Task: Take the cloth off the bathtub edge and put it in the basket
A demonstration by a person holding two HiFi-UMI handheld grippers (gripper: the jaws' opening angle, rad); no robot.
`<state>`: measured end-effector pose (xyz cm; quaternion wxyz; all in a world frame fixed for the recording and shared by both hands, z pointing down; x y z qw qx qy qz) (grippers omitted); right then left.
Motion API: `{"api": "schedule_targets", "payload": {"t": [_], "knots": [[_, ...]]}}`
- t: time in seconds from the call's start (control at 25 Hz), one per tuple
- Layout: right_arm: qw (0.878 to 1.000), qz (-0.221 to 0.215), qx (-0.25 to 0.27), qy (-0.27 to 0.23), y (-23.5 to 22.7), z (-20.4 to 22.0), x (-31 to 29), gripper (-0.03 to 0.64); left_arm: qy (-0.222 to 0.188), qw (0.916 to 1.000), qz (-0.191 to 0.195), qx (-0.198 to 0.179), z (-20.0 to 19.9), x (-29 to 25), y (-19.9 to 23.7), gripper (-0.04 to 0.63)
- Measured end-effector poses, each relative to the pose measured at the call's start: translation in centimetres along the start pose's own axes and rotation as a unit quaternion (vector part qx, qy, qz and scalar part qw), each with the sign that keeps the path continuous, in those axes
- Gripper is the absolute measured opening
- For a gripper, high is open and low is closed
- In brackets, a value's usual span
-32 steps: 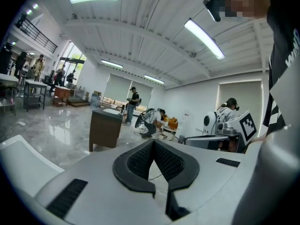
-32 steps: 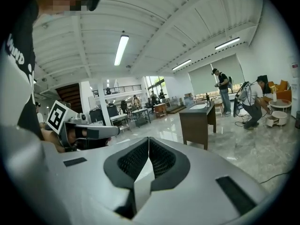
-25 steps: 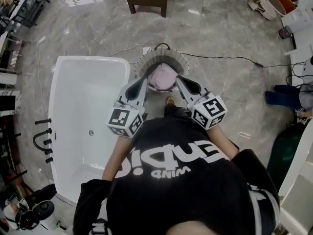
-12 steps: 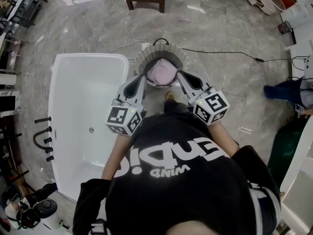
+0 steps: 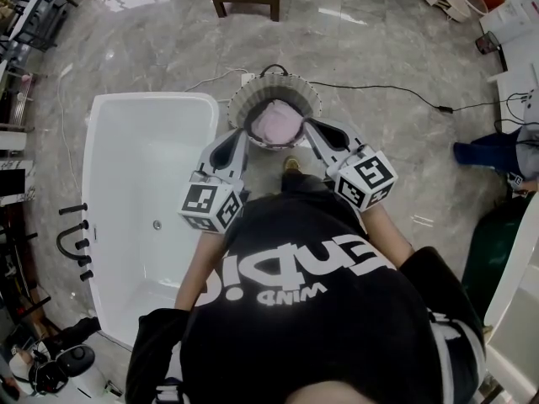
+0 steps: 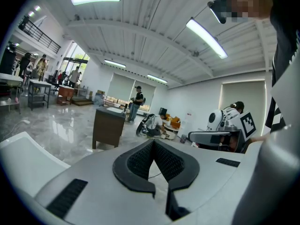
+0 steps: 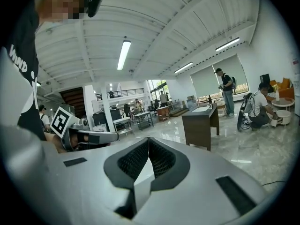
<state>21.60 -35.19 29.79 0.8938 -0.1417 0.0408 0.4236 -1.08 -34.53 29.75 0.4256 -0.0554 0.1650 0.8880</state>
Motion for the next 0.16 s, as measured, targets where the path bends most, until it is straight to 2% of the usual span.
{"api": "schedule_targets", "payload": {"t": [0.16], "knots": [[1.0,-0.004,0.005,-0.001,0.01,-0.09,0.09,0.015,-0.002,1.0,-0.001,0.0,0.18,0.16,-0.09,0.014]]}}
Point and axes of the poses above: the fingertips, and each gripper's own axes: x backward along the fingers, y to its left, z out of its underside, the point moved 8 cm from there along x, backward along the fingers, and after that the axes turned 3 degrees about z, right-handed, at the moved point
